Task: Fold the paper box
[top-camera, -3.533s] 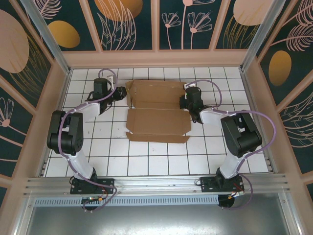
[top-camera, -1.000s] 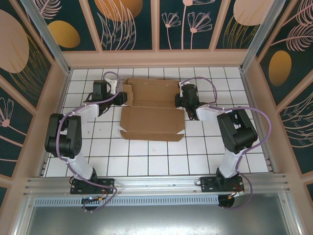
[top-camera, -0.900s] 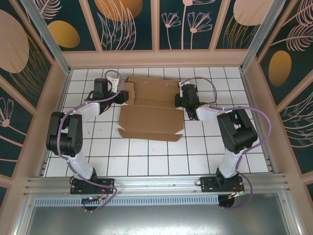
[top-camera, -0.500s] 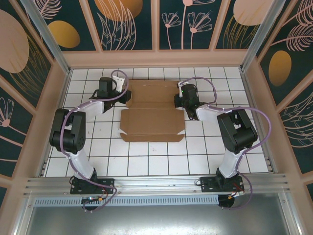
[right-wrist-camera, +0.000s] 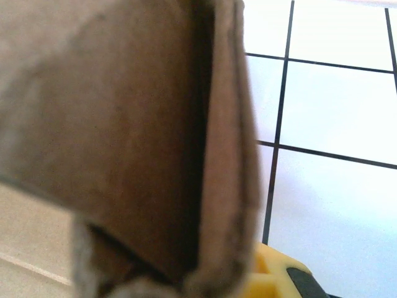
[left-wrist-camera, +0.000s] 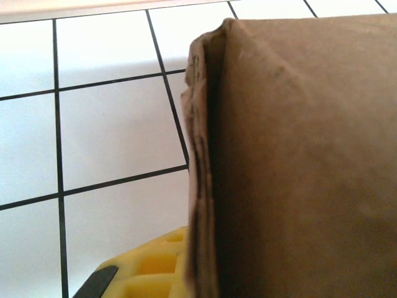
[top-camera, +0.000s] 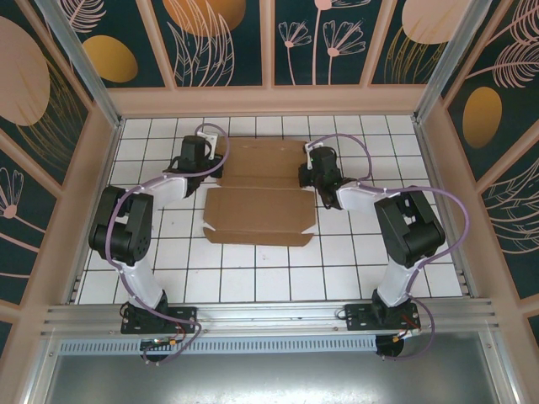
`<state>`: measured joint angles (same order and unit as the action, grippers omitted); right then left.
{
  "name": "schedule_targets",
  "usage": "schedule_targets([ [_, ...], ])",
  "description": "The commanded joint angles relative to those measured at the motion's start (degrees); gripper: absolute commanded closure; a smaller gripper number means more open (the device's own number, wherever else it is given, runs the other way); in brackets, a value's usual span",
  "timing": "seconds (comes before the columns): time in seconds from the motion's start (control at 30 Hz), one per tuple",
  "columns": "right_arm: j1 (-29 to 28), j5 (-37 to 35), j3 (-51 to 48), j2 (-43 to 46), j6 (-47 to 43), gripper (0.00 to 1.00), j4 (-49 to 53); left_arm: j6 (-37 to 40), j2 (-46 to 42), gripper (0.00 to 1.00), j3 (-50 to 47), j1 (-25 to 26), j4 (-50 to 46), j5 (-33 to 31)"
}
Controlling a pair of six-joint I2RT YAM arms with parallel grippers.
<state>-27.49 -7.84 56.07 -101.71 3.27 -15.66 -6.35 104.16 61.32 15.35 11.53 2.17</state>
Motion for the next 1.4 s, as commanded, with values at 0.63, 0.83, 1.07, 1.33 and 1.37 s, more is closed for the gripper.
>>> schedule_targets([
  [0.63, -4.9, -15.4, 3.3, 0.3, 8.8, 1.0, 12.2, -7.7, -1.5, 0.94, -3.2, 2.1, -2.2, -10.5],
  [0.83, -4.2, -12.0, 1.3, 1.2, 5.9, 1.0, 10.3, -9.6, -4.0, 0.73, -9.0, 2.0, 2.5, -3.1],
  [1.07, -4.2, -10.9, 0.4, 1.9, 4.9, 1.0, 10.4, -10.1, -4.7, 0.74, -10.6, 2.0, 3.5, -4.9],
  [1.33, -4.4, -10.1, 0.4, 2.3, 5.5, 1.0, 11.2, -11.5, -4.1, 0.81, -8.2, 2.0, 4.0, -6.9],
  [1.37, -4.6, -10.5, 0.5, 2.3, 5.6, 1.0, 11.3, -11.8, -3.9, 0.85, -8.1, 2.0, 4.1, -7.2],
])
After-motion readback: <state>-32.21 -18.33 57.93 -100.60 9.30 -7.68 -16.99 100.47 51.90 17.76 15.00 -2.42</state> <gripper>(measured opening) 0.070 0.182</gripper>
